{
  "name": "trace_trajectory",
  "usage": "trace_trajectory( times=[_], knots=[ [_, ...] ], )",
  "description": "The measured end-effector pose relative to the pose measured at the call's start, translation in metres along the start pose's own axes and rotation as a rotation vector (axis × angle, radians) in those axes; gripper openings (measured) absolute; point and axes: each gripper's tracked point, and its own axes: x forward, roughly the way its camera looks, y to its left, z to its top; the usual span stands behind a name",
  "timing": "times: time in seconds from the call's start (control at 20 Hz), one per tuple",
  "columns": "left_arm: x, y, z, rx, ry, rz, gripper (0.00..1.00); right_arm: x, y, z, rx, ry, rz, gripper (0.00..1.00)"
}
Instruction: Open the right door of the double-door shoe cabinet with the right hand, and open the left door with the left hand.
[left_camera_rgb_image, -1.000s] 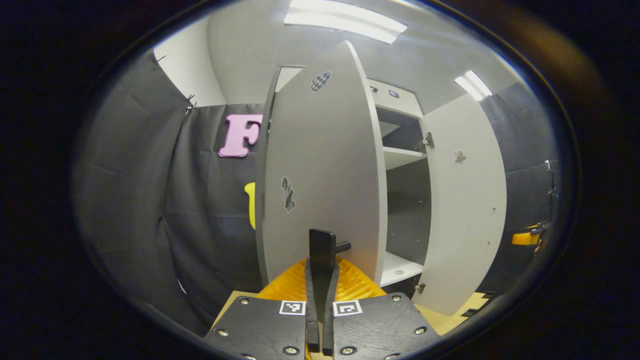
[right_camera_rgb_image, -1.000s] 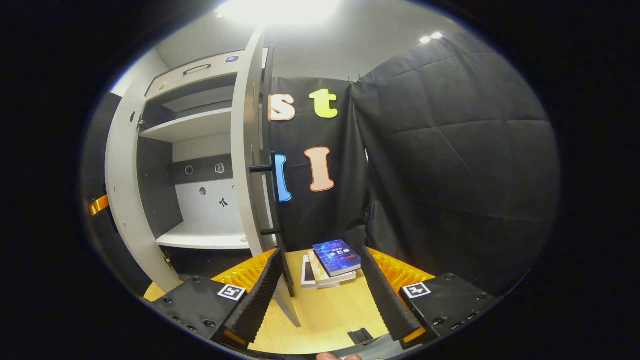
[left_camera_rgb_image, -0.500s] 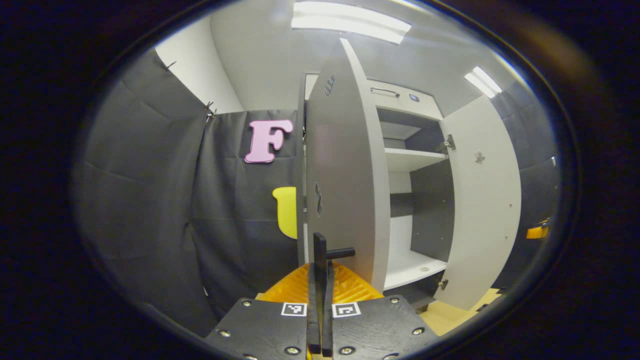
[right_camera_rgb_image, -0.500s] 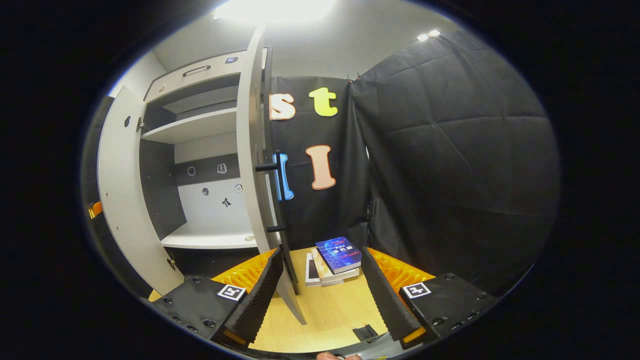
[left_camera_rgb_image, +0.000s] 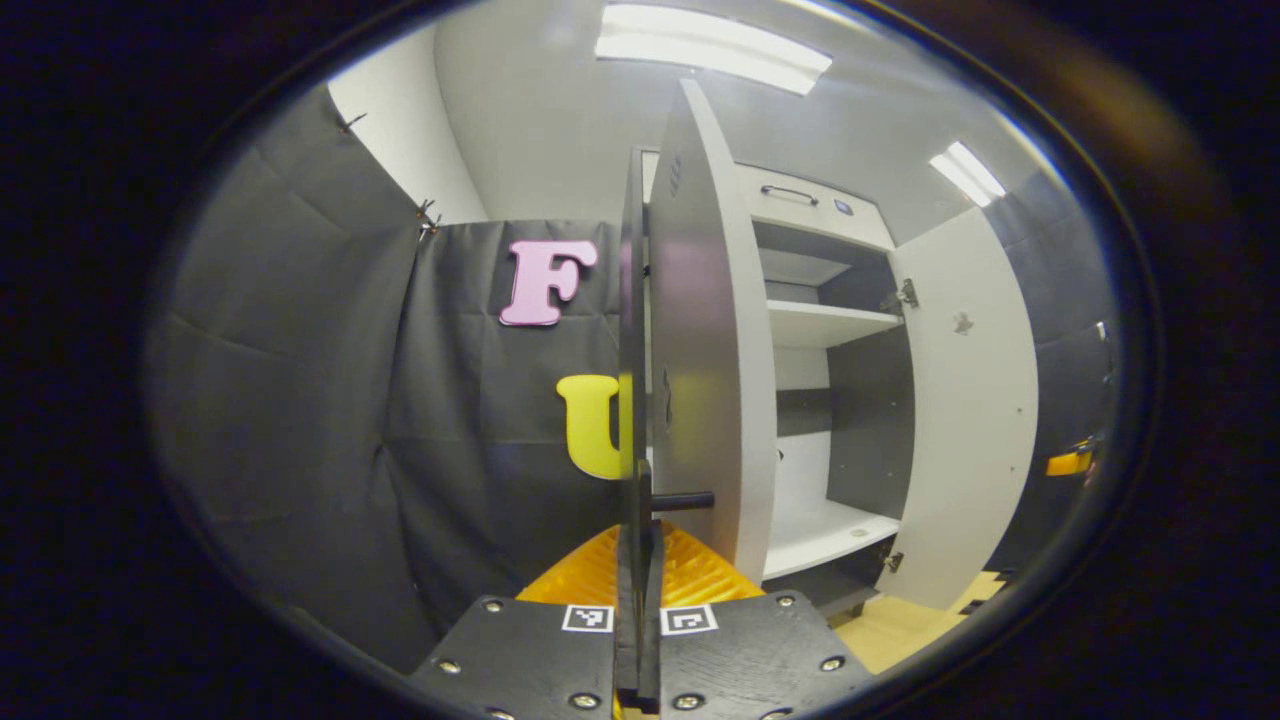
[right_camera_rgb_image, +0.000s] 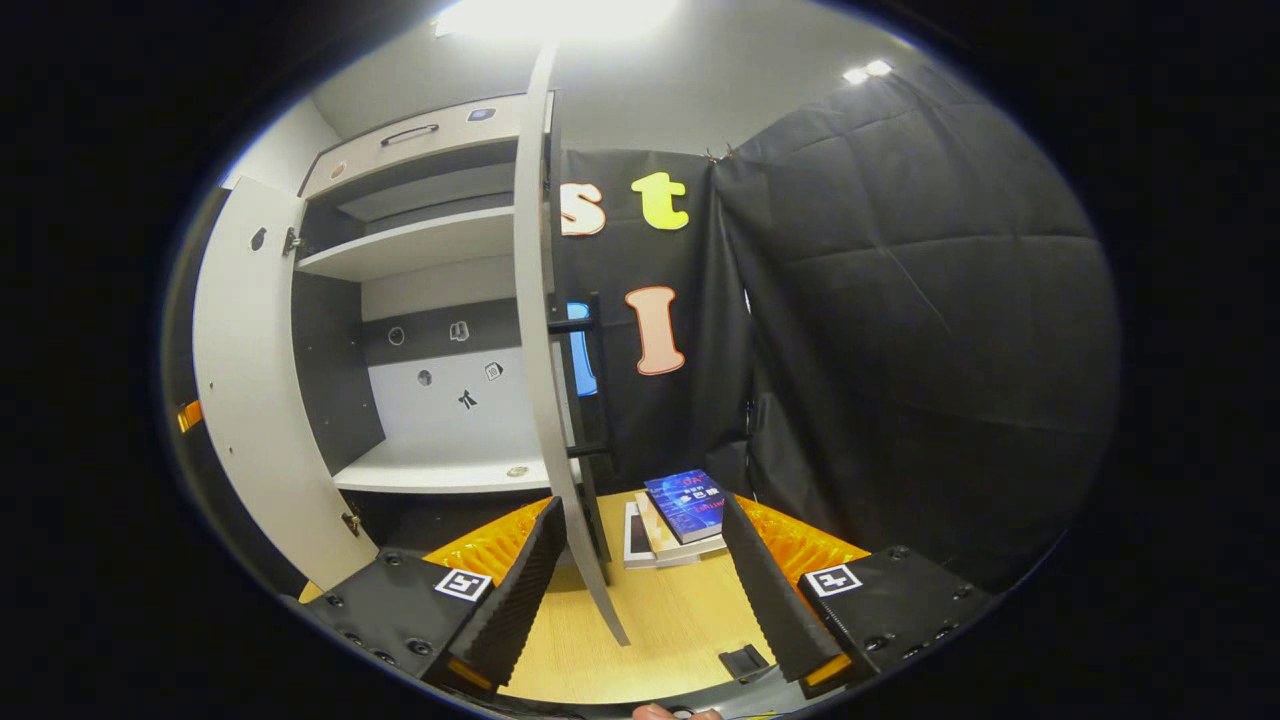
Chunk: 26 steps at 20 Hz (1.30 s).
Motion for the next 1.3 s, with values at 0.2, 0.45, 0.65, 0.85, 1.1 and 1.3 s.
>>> trace_trajectory(
  times=[0.2,0.45,0.65,0.85,1.1,1.3],
  knots=[
    [-0.007,0.000,-0.008,-0.015,0.049,0.027,0.00,-0.001,0.008,0.002,-0.004,-0.015,0.015,0.98],
    [-0.009,-0.002,0.010,-0.035,0.006,0.048,0.05,-0.006,0.014,0.006,0.017,-0.028,0.023,0.98],
    [-0.015,-0.003,0.017,0.000,-0.019,0.075,0.02,-0.006,0.026,0.024,0.051,-0.061,0.051,0.92],
    [-0.017,-0.018,0.026,0.015,-0.055,0.079,0.29,-0.005,0.039,0.039,0.029,-0.089,0.089,0.98],
    [-0.021,-0.026,0.011,0.136,-0.028,0.056,0.94,-0.011,0.058,0.035,0.050,-0.097,0.126,0.98],
    [-0.024,-0.031,-0.002,0.113,0.015,0.047,0.95,-0.013,0.064,-0.007,0.015,-0.043,0.091,0.98]
  ],
)
